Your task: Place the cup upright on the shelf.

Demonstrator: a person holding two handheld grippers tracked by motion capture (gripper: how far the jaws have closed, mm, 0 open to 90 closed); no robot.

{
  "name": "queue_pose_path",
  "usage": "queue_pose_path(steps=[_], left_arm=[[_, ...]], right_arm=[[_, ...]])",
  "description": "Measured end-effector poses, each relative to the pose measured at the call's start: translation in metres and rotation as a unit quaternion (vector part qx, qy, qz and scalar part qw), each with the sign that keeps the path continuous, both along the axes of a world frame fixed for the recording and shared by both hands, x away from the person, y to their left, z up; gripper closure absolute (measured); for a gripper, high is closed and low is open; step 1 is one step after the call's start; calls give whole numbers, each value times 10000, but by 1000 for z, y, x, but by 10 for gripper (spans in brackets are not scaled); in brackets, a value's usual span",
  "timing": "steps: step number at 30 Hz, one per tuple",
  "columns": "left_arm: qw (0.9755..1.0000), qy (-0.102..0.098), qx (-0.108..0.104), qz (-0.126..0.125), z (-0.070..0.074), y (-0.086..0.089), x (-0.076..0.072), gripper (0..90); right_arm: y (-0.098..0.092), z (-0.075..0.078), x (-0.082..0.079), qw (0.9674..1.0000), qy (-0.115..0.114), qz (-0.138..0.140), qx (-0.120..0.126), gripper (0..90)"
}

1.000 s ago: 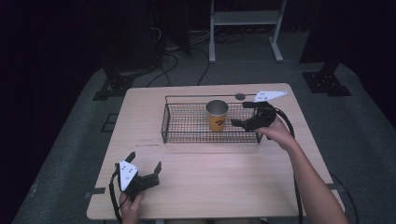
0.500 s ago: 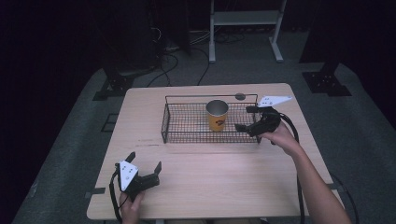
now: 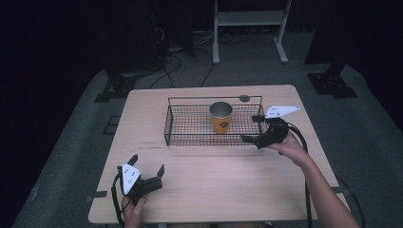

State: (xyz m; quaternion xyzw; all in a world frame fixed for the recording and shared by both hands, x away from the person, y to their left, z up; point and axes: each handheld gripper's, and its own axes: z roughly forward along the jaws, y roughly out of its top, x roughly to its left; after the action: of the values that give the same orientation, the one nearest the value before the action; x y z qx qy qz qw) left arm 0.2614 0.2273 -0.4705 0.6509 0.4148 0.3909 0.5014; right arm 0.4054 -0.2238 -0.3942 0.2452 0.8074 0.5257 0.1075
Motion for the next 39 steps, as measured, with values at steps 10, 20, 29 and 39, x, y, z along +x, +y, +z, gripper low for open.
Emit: queue_pose_path(steps=[10, 20, 29, 39], left_arm=[[10000, -8, 31, 6, 0, 0, 0, 0], [10000, -5, 34, 14, 0, -1, 0, 0], [10000, -5, 33, 14, 0, 0, 0, 0], [10000, -3, 27, 20, 0, 0, 0, 0]], right_arm=[[-8, -8, -13, 10000, 31, -1, 25, 0], [-14, -15, -29, 10000, 8, 41, 50, 0], [-17, -21, -41, 9999, 13, 61, 95, 0], [-20, -28, -50, 9999, 54, 55, 142, 0]])
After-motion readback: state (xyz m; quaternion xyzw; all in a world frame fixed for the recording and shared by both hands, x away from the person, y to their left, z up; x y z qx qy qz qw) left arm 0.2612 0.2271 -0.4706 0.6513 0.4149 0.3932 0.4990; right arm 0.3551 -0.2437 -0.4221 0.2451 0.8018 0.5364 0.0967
